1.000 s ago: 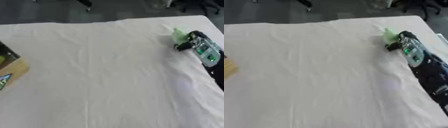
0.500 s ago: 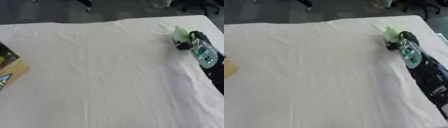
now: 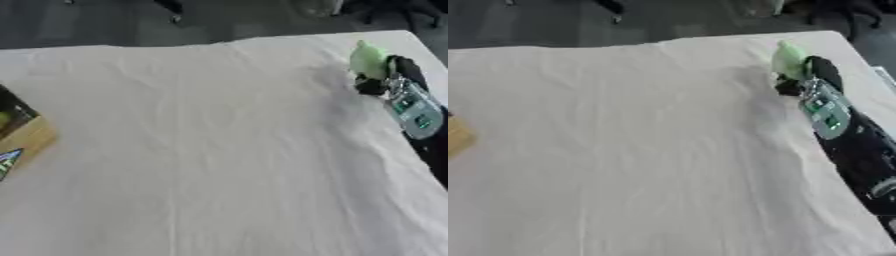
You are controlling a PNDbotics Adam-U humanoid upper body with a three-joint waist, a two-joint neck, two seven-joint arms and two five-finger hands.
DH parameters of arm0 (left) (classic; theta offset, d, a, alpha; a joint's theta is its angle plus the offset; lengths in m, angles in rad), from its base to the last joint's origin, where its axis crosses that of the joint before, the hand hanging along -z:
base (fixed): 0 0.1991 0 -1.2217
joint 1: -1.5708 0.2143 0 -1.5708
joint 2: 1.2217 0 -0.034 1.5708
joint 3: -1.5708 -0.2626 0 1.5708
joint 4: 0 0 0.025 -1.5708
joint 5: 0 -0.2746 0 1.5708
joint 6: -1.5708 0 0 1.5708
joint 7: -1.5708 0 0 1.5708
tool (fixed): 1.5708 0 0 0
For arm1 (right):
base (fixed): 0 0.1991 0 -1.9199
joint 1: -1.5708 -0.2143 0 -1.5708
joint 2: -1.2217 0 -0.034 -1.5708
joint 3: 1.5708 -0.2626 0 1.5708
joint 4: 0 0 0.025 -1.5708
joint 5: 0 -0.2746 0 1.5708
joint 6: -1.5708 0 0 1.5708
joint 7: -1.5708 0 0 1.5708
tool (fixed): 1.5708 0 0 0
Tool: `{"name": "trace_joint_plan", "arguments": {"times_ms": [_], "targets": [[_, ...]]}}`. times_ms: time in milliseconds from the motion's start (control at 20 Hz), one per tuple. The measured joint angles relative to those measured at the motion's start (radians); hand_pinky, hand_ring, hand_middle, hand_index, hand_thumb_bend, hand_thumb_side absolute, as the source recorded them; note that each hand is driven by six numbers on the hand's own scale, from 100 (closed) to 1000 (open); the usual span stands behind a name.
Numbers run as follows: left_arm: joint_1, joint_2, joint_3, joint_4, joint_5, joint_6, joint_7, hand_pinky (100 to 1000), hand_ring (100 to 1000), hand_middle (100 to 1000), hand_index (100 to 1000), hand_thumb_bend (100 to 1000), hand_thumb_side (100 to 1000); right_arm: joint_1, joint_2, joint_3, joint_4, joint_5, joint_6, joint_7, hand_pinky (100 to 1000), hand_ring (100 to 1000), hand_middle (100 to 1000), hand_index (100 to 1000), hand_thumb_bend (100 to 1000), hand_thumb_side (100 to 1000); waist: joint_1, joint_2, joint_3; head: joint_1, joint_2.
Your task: Pick up the objects with one hand, pass them to the other hand, and then place them into the box on the other side of the table.
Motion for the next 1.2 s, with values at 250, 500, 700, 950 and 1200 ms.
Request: {"name": "trace_joint_plan", "arguments": {"times_ms": [250, 500, 700, 950, 1200], "targets": [[0.000, 0.000, 0.000, 0.000, -0.003, 0.001, -0.002, 496, 651, 561, 723, 252, 676, 0.064, -0.038, 0.001, -0.168, -0.062, 0.001, -0.009, 677, 496, 357, 553, 100, 246, 0.001, 0.000, -0.002, 0.011, 0.000], [-0.011, 0.001, -0.003, -0.001, -0.009, 0.002, -0.010, 497, 652, 562, 724, 255, 672, 0.101, -0.046, 0.025, -0.327, -0.099, -0.001, 0.010, 678, 494, 355, 556, 100, 262, 0.005, -0.001, -0.002, 0.017, 0.000], [-0.029, 0.001, -0.014, -0.001, -0.019, 0.000, -0.029, 495, 652, 560, 723, 256, 669, 0.109, -0.045, 0.056, -0.422, -0.110, -0.023, 0.028, 678, 493, 355, 556, 100, 270, 0.006, -0.005, -0.001, 0.018, 0.000], [-0.054, 0.002, -0.031, -0.001, -0.033, -0.009, -0.067, 497, 654, 563, 724, 258, 667, 0.103, -0.025, 0.104, -0.471, -0.126, -0.065, 0.068, 675, 491, 354, 557, 100, 282, 0.010, -0.007, 0.000, 0.027, 0.000], [-0.072, 0.006, -0.050, -0.007, -0.045, -0.021, -0.118, 501, 656, 565, 726, 257, 663, 0.087, 0.026, 0.141, -0.499, -0.144, -0.112, 0.089, 669, 485, 347, 555, 100, 297, 0.015, -0.013, 0.002, 0.037, -0.001]]}}
